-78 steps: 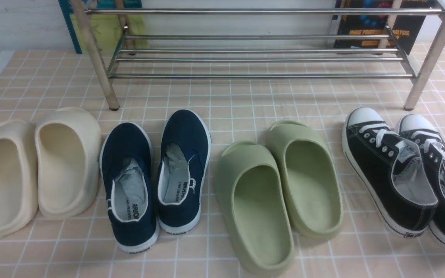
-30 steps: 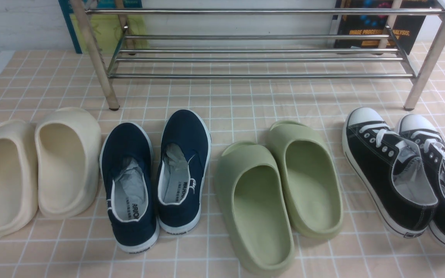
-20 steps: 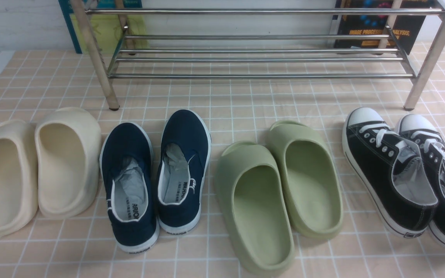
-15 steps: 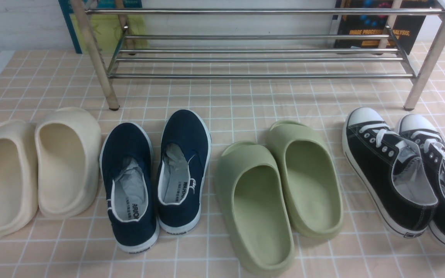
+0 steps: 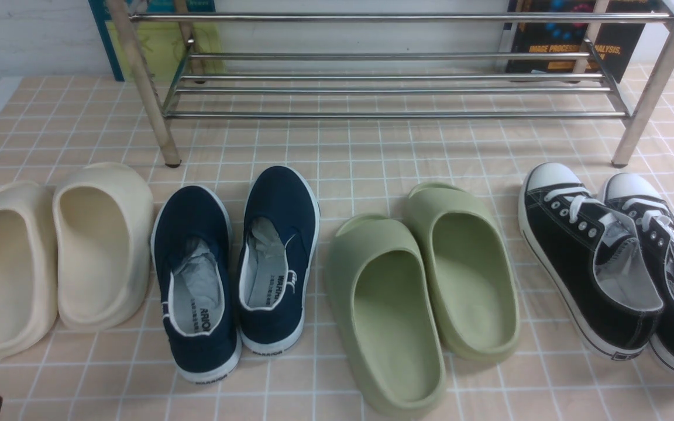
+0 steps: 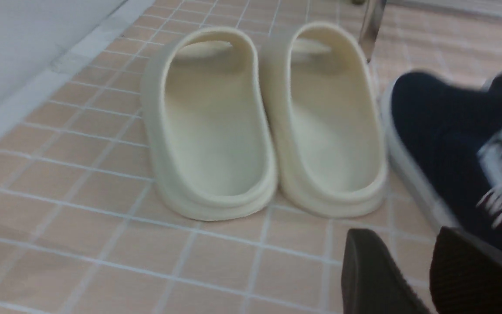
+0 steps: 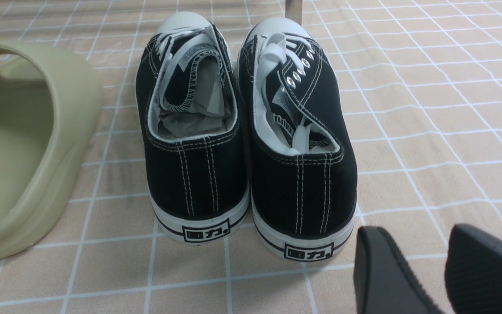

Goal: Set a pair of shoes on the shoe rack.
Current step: Use the left arm to grab the shoe closest to it, then use the left arm to put a shoe into the shoe rack

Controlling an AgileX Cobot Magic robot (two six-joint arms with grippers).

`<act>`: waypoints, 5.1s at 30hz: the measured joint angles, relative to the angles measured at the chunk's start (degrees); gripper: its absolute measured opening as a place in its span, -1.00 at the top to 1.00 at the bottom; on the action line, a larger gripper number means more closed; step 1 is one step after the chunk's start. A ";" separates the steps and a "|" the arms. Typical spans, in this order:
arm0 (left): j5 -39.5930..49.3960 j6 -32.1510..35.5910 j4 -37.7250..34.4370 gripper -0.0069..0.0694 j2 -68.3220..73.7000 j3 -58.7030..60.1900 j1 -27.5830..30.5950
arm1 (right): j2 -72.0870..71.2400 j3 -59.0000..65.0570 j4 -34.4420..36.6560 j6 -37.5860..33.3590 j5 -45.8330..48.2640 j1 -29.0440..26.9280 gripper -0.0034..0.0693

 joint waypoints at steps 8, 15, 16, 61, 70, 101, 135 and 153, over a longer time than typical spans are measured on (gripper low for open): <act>-2.66 -22.27 -13.04 0.19 0.00 0.02 0.00 | 0.00 0.00 0.00 0.00 0.00 0.00 0.25; -5.58 -23.63 -13.66 0.19 0.00 0.02 0.00 | 0.00 0.00 0.00 0.00 0.00 0.00 0.25; -5.98 -23.63 -13.66 0.19 0.00 0.02 0.00 | 0.00 0.00 0.00 0.00 0.00 0.00 0.25; 28.44 -8.39 8.63 -0.68 86.95 -54.93 -23.37 | 0.00 0.00 0.00 0.00 0.00 0.00 0.25; 21.01 -10.98 9.25 0.04 96.51 -55.04 -23.37 | 0.00 0.00 0.00 0.00 0.00 0.00 0.25; 40.06 0.21 6.31 0.72 109.56 -95.92 -21.51 | 0.00 0.00 0.00 0.00 0.00 0.00 0.25; 34.72 10.63 -4.77 -0.07 127.52 -126.91 -13.41 | 0.00 0.00 0.00 0.00 0.00 0.00 0.25; 55.82 21.66 -0.62 0.81 116.05 -111.66 -13.54 | 0.00 0.00 0.00 0.00 0.00 0.00 0.25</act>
